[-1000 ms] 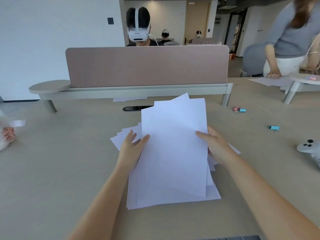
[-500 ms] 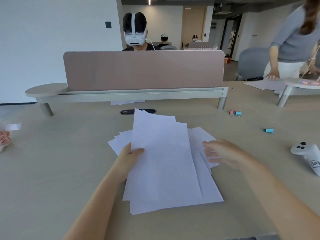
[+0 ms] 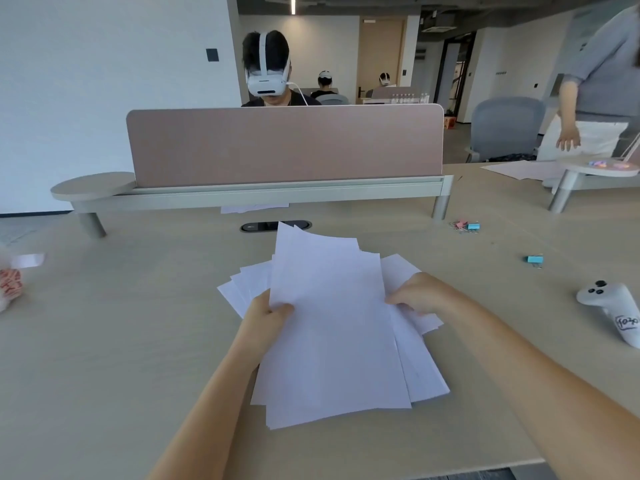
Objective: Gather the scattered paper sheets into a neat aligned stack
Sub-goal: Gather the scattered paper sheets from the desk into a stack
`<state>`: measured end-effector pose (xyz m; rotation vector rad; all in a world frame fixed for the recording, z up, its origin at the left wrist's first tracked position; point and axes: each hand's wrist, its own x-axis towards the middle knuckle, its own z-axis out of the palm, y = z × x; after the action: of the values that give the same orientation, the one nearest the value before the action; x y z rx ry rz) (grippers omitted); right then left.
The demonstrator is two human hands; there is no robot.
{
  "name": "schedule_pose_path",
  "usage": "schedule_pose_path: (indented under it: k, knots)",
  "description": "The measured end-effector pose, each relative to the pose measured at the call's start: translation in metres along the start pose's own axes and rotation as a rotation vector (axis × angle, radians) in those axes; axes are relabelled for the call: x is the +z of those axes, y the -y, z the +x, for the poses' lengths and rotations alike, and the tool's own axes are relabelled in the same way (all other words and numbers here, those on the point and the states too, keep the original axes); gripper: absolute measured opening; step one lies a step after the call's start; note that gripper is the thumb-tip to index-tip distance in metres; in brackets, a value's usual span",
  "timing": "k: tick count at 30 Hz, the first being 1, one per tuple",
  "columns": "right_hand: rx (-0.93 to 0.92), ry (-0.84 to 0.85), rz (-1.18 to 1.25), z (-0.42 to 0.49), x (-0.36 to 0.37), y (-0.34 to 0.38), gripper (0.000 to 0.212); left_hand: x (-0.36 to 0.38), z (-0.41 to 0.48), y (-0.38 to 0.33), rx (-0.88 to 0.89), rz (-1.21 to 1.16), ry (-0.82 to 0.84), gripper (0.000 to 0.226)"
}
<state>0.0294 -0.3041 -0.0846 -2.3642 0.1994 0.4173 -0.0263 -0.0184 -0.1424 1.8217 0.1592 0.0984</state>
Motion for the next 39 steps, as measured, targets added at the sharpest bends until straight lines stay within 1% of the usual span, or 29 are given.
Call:
schedule_pose_path:
  k: [2, 4, 5, 8, 10, 11, 14, 15, 17, 19, 20, 21, 22, 23, 24, 25, 26, 28, 29, 30, 31, 32, 33, 34, 35, 36, 37, 39]
  knots:
    - [-0.013, 0.065, 0.143, 0.002, 0.001, 0.008, 0.015, 0.000, -0.001, -0.001, 0.002, -0.002, -0.006, 0.032]
    - [-0.002, 0.149, 0.325, -0.001, -0.003, 0.014, 0.021, 0.001, -0.001, -0.002, 0.002, -0.013, -0.024, 0.032]
    - [-0.004, 0.193, 0.370, -0.002, -0.005, 0.016, 0.023, 0.002, -0.001, -0.002, 0.003, -0.014, -0.034, 0.032]
    - [-0.008, 0.315, 0.401, -0.003, -0.011, 0.013, 0.028, 0.004, -0.001, -0.002, 0.011, 0.018, -0.050, 0.025]
    - [-0.040, 0.341, 0.417, 0.000, -0.006, 0.006, 0.029, 0.005, 0.000, -0.001, 0.023, 0.038, -0.064, 0.016]
    - [-0.079, 0.295, 0.389, 0.002, -0.002, 0.004, 0.027, 0.006, 0.000, -0.001, 0.028, 0.037, -0.071, 0.014]
    - [-0.258, 0.069, 0.220, 0.000, 0.011, 0.004, 0.016, 0.009, -0.001, 0.000, 0.025, 0.019, -0.094, 0.011]
    - [-0.317, -0.008, 0.177, -0.001, 0.016, 0.004, 0.016, 0.009, -0.001, 0.001, 0.030, 0.015, -0.096, 0.010]
    - [-0.421, -0.191, 0.116, 0.001, 0.024, 0.004, 0.022, 0.010, -0.001, 0.000, 0.052, -0.009, -0.104, 0.012]
    - [-0.498, -0.334, 0.077, 0.000, 0.027, 0.003, 0.040, 0.010, 0.000, 0.001, 0.077, -0.063, -0.087, 0.016]
    - [-0.520, -0.355, 0.070, -0.001, 0.026, 0.002, 0.046, 0.011, 0.000, 0.002, 0.083, -0.081, -0.073, 0.016]
    - [-0.536, -0.348, 0.101, -0.003, 0.024, 0.001, 0.045, 0.011, 0.000, 0.001, 0.080, -0.105, -0.060, 0.015]
    - [-0.536, -0.314, 0.198, -0.007, 0.021, 0.001, 0.040, 0.012, 0.000, 0.001, 0.076, -0.138, -0.055, 0.015]
    - [-0.528, -0.242, 0.372, -0.009, 0.017, 0.002, 0.032, 0.011, 0.000, 0.000, 0.073, -0.176, -0.058, 0.016]
    - [-0.503, -0.125, 0.562, -0.011, 0.013, 0.005, 0.027, 0.010, 0.000, -0.002, 0.069, -0.226, -0.066, 0.018]
    - [-0.480, -0.013, 0.719, -0.012, 0.011, 0.006, 0.027, 0.009, 0.001, -0.004, 0.056, -0.296, -0.069, 0.021]
    - [-0.467, 0.055, 0.804, -0.012, 0.009, 0.007, 0.028, 0.006, 0.001, -0.007, 0.024, -0.392, -0.061, 0.023]
    - [-0.435, 0.136, 0.868, -0.012, 0.008, 0.012, 0.029, -0.001, 0.000, -0.012, -0.098, -0.538, 0.002, 0.022]
    - [-0.401, 0.210, 0.882, -0.012, 0.007, 0.013, 0.027, -0.005, 0.000, -0.013, -0.145, -0.563, 0.056, 0.024]
    - [-0.357, 0.312, 0.883, -0.013, 0.006, 0.014, 0.025, -0.009, 0.001, -0.010, -0.151, -0.565, 0.106, 0.026]
    - [-0.297, 0.396, 0.886, -0.013, 0.004, 0.013, 0.030, -0.012, 0.001, -0.006, -0.133, -0.549, 0.132, 0.028]
    - [-0.228, 0.415, 0.887, -0.012, 0.001, 0.011, 0.041, -0.013, 0.002, -0.002, -0.109, -0.514, 0.128, 0.028]
    - [-0.148, 0.363, 0.898, -0.010, -0.002, 0.007, 0.050, -0.013, 0.003, 0.002, -0.085, -0.463, 0.108, 0.029]
    - [-0.076, 0.266, 0.907, -0.007, -0.003, 0.001, 0.050, -0.012, 0.004, 0.006, -0.060, -0.408, 0.085, 0.029]
    - [-0.019, 0.166, 0.908, -0.005, -0.004, -0.004, 0.043, -0.011, 0.005, 0.008, -0.040, -0.373, 0.070, 0.028]
    - [0.024, 0.109, 0.904, -0.005, -0.004, -0.010, 0.036, -0.010, 0.006, 0.009, -0.026, -0.360, 0.062, 0.028]
    - [0.049, 0.100, 0.902, -0.005, -0.004, -0.014, 0.034, -0.010, 0.005, 0.008, -0.022, -0.360, 0.059, 0.029]
    - [0.079, 0.146, 0.918, -0.007, -0.002, -0.018, 0.034, -0.010, 0.006, 0.009, -0.019, -0.374, 0.061, 0.032]
